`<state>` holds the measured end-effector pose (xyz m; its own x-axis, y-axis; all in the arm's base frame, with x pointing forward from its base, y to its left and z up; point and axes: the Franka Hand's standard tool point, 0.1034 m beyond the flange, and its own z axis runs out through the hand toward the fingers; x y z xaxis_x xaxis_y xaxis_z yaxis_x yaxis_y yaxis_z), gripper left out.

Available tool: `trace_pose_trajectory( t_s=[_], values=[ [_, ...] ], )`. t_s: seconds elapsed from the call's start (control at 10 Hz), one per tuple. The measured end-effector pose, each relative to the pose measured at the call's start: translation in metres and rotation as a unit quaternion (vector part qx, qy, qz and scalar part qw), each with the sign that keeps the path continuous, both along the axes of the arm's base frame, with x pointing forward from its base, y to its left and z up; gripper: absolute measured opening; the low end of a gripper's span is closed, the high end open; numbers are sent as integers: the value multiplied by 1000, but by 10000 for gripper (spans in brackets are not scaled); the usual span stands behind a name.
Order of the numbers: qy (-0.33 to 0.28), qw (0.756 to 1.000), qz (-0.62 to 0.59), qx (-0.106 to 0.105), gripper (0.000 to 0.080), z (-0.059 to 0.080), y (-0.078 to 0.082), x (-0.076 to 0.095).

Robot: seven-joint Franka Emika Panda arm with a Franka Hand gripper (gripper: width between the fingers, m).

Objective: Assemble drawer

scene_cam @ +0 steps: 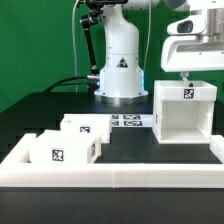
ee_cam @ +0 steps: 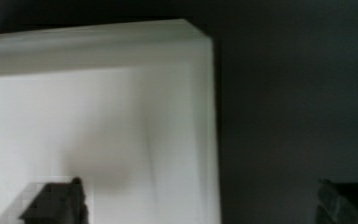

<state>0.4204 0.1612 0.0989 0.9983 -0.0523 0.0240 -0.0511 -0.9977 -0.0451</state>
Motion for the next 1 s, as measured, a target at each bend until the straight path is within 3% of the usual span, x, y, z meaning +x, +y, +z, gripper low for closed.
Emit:
trace_pose_trajectory(
  t_s=[0.2,0.5,0.6,0.7,1.0],
  values=[
    [3,1000,-1,-1,615,0,0,0],
    [3,1000,-1,-1,145,-1,0,0],
    [3,1000,0,-1,145,-1,0,0],
    [3,1000,0,-1,36,-1,0,0],
    [3,1000,0,-1,36,-1,0,0]
  ],
)
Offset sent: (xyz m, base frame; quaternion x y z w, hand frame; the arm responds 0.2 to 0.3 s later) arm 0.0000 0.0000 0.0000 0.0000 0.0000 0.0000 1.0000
